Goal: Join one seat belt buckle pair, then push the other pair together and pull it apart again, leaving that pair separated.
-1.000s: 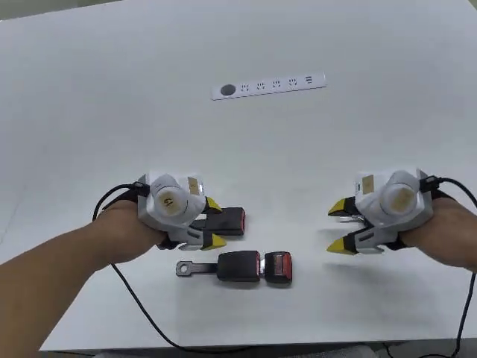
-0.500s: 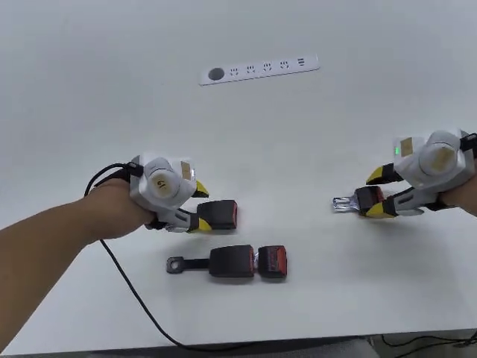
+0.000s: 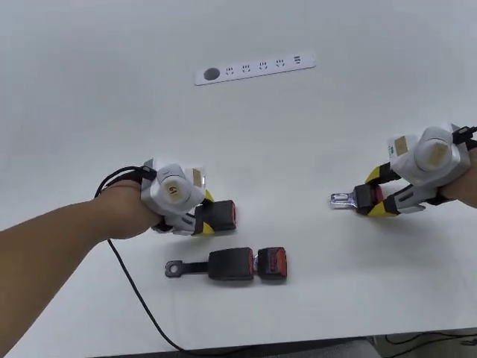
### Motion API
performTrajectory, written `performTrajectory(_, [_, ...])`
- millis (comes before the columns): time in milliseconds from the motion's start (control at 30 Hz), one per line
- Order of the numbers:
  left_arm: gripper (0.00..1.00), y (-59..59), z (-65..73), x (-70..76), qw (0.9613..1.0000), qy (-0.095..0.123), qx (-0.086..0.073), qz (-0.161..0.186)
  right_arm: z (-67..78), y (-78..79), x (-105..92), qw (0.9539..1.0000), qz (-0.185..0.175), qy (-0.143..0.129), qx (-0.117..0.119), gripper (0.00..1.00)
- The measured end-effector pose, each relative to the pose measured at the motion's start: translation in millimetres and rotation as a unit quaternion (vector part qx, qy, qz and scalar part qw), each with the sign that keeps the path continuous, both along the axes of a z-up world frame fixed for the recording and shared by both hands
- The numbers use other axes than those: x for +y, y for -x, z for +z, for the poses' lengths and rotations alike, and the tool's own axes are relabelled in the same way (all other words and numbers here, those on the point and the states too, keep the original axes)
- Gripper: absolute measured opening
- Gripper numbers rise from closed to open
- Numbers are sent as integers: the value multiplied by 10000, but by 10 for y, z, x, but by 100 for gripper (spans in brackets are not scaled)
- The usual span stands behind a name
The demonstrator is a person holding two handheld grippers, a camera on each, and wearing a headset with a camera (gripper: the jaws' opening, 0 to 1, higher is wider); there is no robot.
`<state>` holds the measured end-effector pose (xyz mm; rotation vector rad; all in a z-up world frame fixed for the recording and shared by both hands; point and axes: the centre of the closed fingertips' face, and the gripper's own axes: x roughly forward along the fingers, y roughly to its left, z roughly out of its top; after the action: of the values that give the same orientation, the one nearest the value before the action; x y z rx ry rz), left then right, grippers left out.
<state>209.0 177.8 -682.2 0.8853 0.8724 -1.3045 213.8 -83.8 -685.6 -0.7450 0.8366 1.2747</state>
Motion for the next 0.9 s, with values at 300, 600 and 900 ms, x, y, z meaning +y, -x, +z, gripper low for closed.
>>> performTrajectory(300, [33, 3, -7, 5, 10000, -34, -3, 54, -1, -32, 28, 9998, -101, 70, -127, 32])
performTrajectory(600, [33, -12, -13, 11, 9999, 13, 25, 163, 5, -1, 285, 9986, -423, -280, -129, 32])
performTrajectory(900, [33, -12, -25, 13, 9998, 19, 80, 194, 5, 49, 766, 9971, -389, -639, -141, 32])
